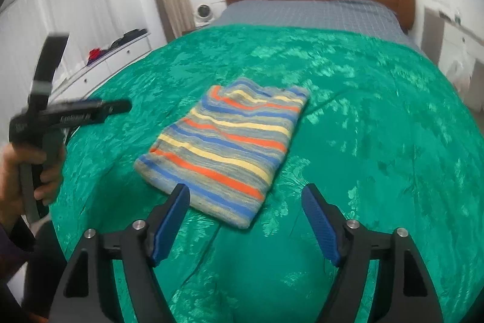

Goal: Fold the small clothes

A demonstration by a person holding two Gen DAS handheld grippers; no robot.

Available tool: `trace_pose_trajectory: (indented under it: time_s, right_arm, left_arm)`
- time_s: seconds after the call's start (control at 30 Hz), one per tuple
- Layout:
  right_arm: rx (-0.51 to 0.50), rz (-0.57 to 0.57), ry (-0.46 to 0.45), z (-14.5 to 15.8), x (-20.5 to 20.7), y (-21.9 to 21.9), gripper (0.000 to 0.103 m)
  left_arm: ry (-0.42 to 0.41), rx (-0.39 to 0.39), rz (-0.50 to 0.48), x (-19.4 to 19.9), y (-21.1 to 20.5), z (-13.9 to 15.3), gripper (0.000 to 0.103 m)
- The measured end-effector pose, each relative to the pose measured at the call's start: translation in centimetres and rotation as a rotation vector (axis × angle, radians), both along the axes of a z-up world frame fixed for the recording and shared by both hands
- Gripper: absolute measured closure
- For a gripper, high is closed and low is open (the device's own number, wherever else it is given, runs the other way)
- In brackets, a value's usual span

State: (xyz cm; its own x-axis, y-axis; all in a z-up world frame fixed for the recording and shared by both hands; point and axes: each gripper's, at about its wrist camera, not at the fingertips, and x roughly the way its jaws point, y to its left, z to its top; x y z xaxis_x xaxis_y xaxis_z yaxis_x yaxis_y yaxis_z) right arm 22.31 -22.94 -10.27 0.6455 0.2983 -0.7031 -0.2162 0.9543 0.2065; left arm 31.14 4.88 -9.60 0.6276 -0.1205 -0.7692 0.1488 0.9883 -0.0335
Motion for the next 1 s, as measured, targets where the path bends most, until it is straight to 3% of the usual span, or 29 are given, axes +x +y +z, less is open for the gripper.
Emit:
trace_pose_trajectory:
  time_s: [0.17, 0.37, 0.43, 0.47, 0.5, 0.57, 0.63, 0.67, 0.83, 0.93, 0.97, 1.0]
  right_arm:
    - [0.208, -0.071, 0.100, -3.0, 5.4, -3.3, 0.027]
    - [0.384, -0.087, 0.232, -8.7, 12.9, -3.2, 0.027]
    - [0.398, -0.089, 0.214, -9.7, 14.4, -2.4, 0.033]
    - [0.389, -0.072, 0.209, -9.7, 14.8, -1.6, 0.047]
    - [0.339, -0.049, 0.223, -9.7, 15.4, -0.3, 0.069]
    - [0.121, -0.029, 0.165, -8.4, 15.3, 2.4, 0.076]
    - [-0.061, 0.000, 0.071, -6.6, 14.1, 5.2, 0.081]
    - [-0.079, 0.005, 0.037, -5.8, 13.6, 5.7, 0.083]
    - [0.027, 0.004, -0.108, -0.5, 11.4, 6.2, 0.084]
    - [0.091, -0.008, -0.141, 1.5, 11.4, 5.4, 0.084]
    - [0.113, -0.020, -0.129, 1.6, 11.9, 5.0, 0.083]
    - [0.125, -0.031, -0.103, 1.3, 12.5, 4.6, 0.080]
  left_arm:
    - [0.142, -0.101, -0.058, 4.9, -0.4, -4.5, 0.005]
    - [0.208, -0.082, -0.146, 8.3, -3.8, -7.8, 0.010]
    - [0.224, -0.134, -0.166, 8.7, -4.3, -8.2, 0.026]
    - [0.228, -0.161, -0.177, 8.7, -4.5, -8.2, 0.050]
    - [0.233, -0.175, -0.186, 8.7, -4.8, -8.2, 0.077]
    - [0.209, -0.146, -0.169, 8.4, -5.3, -7.8, 0.085]
    - [0.186, -0.154, -0.155, 7.9, -5.2, -7.2, 0.088]
    - [0.174, -0.165, -0.150, 7.7, -4.9, -6.8, 0.089]
    - [0.048, -0.174, -0.167, 5.8, -4.3, -1.9, 0.089]
    - [-0.021, -0.168, -0.172, 5.4, -4.1, 1.0, 0.089]
    - [-0.031, -0.163, -0.172, 5.6, -4.1, 1.4, 0.086]
    - [-0.023, -0.144, -0.167, 5.9, -4.2, 1.2, 0.073]
